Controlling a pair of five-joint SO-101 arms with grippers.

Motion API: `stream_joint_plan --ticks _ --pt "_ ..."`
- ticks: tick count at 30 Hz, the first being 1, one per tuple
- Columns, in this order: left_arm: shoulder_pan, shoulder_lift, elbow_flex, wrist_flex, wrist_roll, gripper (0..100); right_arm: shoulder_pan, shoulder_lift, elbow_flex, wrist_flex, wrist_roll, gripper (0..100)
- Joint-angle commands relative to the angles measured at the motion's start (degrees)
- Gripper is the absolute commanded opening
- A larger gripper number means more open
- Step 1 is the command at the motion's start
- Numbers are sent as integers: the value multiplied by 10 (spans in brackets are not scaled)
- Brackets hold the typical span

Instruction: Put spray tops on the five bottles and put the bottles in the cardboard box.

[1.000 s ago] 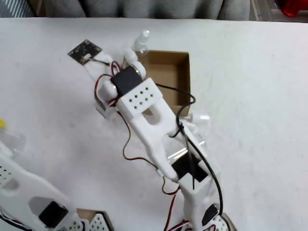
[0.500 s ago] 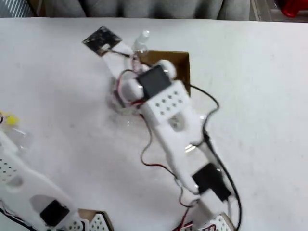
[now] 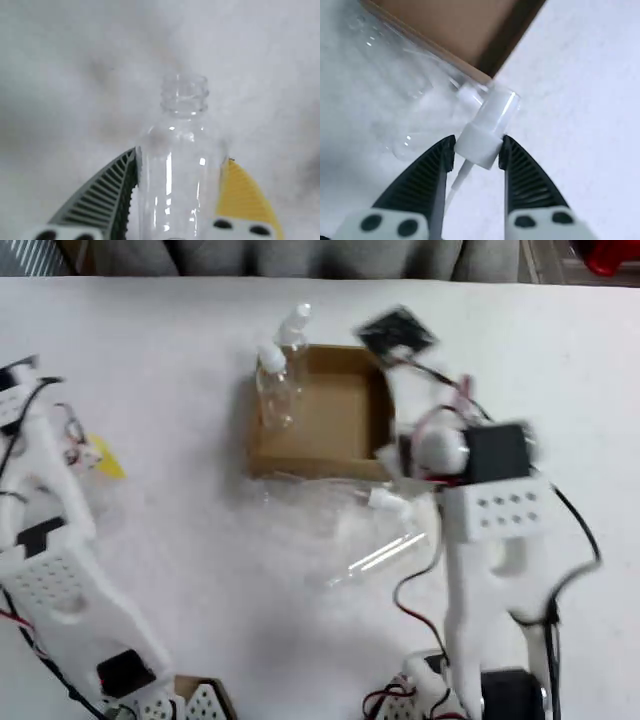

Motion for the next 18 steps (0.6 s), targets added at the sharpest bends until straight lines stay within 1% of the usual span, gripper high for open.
stream_joint_plan --ticks 1,4,7,11,14,18 --pt "59 -48 -23 32 -8 20 118 -51 69 -51 53 15" --pt "93 -48 -22 34 -9 20 189 -63 144 -113 93 15" --pt "115 -48 -22 34 -10 20 233 -58 206 -171 120 15" --pt "142 -48 -20 34 -10 20 273 -39 270 -243 138 15" --pt "157 -60 8 23 -11 20 298 -14 302 -292 148 15" --pt "175 -131 99 -34 -11 20 316 36 319 -346 148 15"
